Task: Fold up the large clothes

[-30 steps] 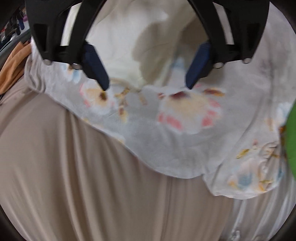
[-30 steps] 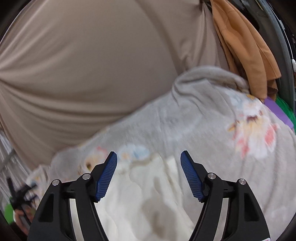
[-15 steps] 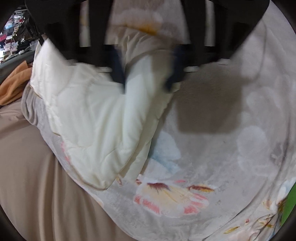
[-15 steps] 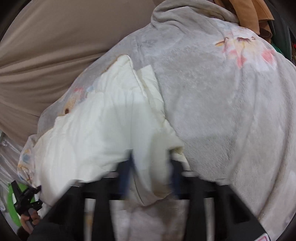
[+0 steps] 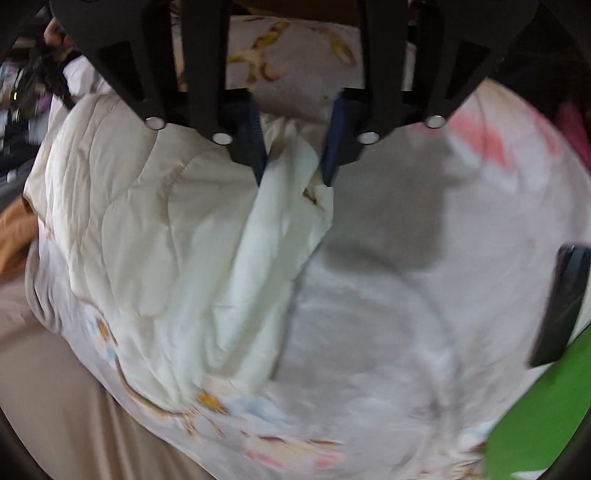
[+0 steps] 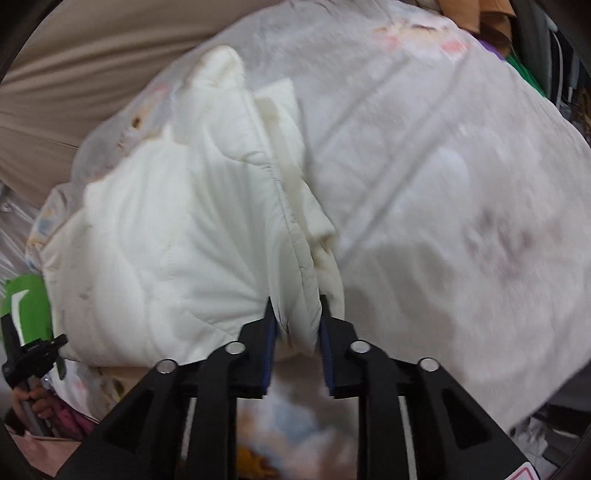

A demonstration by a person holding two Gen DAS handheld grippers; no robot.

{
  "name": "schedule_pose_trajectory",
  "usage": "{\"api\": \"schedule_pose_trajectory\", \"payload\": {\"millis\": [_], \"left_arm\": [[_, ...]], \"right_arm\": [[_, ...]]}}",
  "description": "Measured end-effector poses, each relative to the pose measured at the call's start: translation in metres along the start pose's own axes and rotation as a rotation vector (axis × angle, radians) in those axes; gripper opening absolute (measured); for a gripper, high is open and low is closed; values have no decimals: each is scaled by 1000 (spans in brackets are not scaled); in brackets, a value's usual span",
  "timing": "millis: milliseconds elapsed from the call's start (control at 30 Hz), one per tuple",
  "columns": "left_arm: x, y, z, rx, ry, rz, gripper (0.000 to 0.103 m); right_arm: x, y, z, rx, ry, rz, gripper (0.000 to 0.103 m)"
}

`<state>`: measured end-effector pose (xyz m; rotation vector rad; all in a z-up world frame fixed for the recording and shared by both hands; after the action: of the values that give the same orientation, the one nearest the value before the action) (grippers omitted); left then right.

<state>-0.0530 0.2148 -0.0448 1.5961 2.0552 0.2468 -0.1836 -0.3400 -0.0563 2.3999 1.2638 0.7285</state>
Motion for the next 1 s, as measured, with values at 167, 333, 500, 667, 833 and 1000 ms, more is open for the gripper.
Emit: {"api": "schedule_pose_trajectory", "payload": {"millis": [167,333,500,667,833,1000], "left_arm": [[-35,61,-44,-235,-66,31,74],[-72,119,4,-257,-117,58,86],[-80,134,62,-147,-155,46,25],[-97,151,29,-289,-193,110,8],[-104,166,68,-275,-129,137,9],[-98,137,144,-206,-11,215,12]], "right_arm": [[17,60,-27,-222,6,-1,59],[27,116,7,-280,61,49,62],[50,129,62,-212,70,47,13],[81,150,21,-388,141,-14,9],[78,162,49,-403,59,-47,8],[61,129,136,-255,-77,-121,9]]}}
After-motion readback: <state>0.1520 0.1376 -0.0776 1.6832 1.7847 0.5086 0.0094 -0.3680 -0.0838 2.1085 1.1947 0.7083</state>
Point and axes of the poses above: each gripper's, at about its wrist camera, not at the fingertips, and z roughly the way its jaws point, x to its left, y to its top, the point moved 2 cm from there along z, roughly the way its jaws point, and after that the axes turned 11 degrees about -x, right-handed, at the moved point
